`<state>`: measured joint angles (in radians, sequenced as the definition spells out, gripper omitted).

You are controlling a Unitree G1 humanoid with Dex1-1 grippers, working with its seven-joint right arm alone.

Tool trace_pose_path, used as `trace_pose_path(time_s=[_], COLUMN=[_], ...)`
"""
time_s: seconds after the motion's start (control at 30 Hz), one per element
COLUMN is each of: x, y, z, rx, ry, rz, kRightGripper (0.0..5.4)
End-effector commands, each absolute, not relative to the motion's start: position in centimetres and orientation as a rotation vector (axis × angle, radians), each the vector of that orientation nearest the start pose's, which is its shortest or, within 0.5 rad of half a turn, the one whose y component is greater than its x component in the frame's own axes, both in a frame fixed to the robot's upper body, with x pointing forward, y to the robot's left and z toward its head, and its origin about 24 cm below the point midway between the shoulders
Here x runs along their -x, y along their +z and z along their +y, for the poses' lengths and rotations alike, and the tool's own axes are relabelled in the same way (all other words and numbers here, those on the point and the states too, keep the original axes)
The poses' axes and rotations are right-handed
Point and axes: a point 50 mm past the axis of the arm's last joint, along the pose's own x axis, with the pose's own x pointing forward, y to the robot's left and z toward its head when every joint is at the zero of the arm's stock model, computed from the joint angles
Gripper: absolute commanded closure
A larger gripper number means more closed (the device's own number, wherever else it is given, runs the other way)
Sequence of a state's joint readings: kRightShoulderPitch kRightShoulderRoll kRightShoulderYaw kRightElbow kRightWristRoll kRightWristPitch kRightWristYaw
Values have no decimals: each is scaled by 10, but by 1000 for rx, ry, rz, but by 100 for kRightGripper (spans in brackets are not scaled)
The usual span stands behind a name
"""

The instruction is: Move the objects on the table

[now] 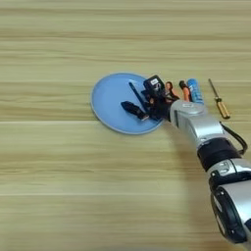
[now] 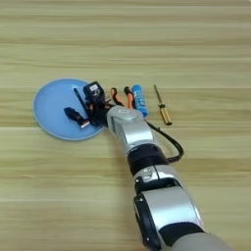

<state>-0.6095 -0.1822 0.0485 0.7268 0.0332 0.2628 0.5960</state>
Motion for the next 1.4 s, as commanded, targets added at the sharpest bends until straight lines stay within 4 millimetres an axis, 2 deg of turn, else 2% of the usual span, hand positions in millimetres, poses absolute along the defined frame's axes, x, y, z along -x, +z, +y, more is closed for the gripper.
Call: trace_pose_path(time_s=[0.03,0.6,0.87,1.07,1.4], x=[-359,-363,-361,-361,-362], y=[58,55,49,48,58], z=[-134,-140,-140,-140,-137], rx=[101,66,75,75,67], ry=[624,602,616,620,626], rz=[374,423,452,456,392], kRightGripper=[141,320,449,507,513])
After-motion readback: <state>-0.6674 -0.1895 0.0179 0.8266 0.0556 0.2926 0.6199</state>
